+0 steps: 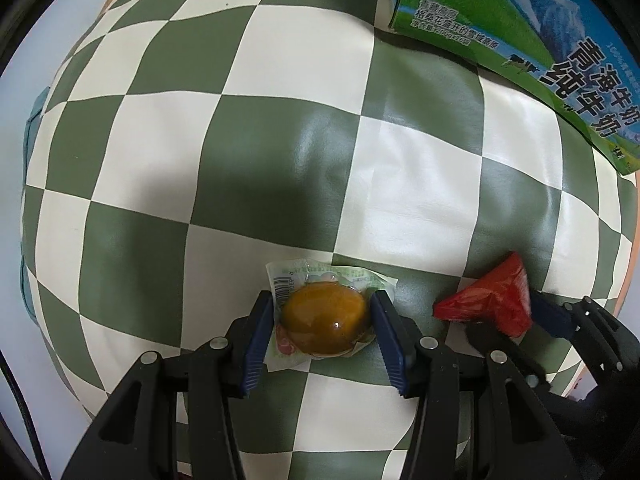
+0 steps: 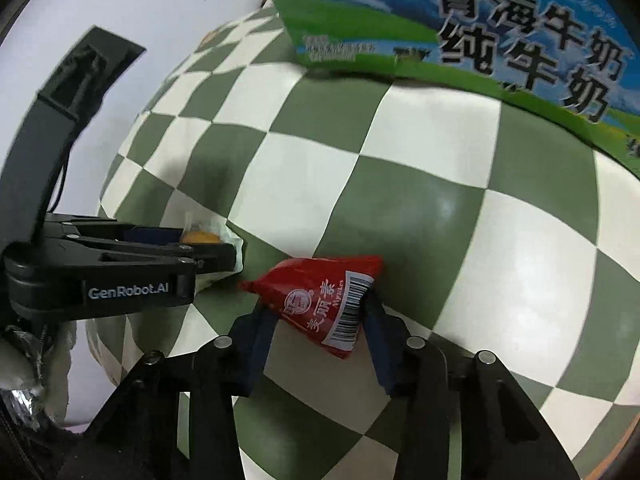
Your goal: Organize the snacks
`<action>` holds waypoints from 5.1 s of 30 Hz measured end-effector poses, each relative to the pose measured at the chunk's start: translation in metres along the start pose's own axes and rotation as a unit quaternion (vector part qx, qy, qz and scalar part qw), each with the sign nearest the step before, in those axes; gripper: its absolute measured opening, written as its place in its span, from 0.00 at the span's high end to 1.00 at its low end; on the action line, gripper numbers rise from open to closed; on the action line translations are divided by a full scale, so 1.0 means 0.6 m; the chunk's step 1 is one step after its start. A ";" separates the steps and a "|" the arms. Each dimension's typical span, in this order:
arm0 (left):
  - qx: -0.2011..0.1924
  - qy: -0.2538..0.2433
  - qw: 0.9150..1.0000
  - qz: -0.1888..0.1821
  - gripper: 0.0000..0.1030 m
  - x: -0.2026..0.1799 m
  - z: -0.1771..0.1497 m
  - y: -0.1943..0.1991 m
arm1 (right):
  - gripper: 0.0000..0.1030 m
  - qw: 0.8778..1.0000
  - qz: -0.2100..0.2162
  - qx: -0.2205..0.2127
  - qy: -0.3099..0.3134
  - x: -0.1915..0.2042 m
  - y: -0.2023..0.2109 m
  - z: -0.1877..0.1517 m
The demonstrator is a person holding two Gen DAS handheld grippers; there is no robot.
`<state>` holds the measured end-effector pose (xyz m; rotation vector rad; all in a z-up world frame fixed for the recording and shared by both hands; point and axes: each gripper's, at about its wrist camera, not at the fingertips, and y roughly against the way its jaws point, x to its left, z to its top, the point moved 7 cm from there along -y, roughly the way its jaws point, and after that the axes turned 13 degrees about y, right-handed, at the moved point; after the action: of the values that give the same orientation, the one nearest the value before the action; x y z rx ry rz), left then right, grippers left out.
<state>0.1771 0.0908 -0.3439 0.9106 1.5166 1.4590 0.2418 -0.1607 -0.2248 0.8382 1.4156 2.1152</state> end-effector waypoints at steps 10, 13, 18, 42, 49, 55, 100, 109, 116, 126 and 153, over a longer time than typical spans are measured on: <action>-0.023 -0.024 0.998 -0.047 0.55 -0.063 -0.010 0.080 | 0.57 0.996 -0.018 -0.068 -0.058 -0.055 0.118 0.000; -0.049 -0.048 0.994 -0.081 0.55 -0.116 0.003 0.143 | 0.57 0.992 -0.030 -0.098 -0.069 -0.079 0.172 0.016; -0.087 -0.099 0.983 -0.131 0.55 -0.217 0.059 0.251 | 0.57 0.983 -0.053 -0.152 -0.093 -0.131 0.265 0.069; -0.037 -0.107 0.990 -0.084 0.25 -0.445 0.337 0.191 | 0.05 0.971 -0.110 -0.073 -0.201 -0.456 0.276 0.231; -0.082 -0.106 0.990 -0.052 0.06 -0.410 0.322 0.192 | 0.04 0.970 -0.151 -0.030 -0.186 -0.451 0.261 0.222; -0.106 -0.093 0.989 -0.041 0.06 -0.372 0.301 0.202 | 0.02 0.968 -0.180 -0.011 -0.177 -0.432 0.256 0.215; -0.337 -0.077 0.935 -0.082 0.06 -0.211 -0.018 0.549 | 0.00 0.941 -0.249 -0.204 -0.104 -0.110 0.636 0.075; -0.339 -0.077 0.934 -0.089 0.06 -0.191 -0.069 0.578 | 0.00 0.934 -0.260 -0.228 -0.094 -0.046 0.697 0.041; -0.346 -0.078 0.930 -0.099 0.06 -0.189 -0.089 0.597 | 0.00 0.936 -0.257 -0.221 -0.095 -0.034 0.698 0.025; -0.356 -0.067 0.926 -0.104 0.00 -0.186 -0.080 0.599 | 0.00 0.934 -0.262 -0.223 -0.098 -0.043 0.694 0.025; -0.337 -0.050 0.938 -0.061 0.01 -0.230 0.054 0.501 | 0.00 0.927 -0.298 -0.195 -0.116 -0.180 0.582 0.111</action>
<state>0.2494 -0.0027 -0.0330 0.4518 0.8703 1.6498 0.3518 -0.3168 0.0939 0.4080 0.9218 1.6717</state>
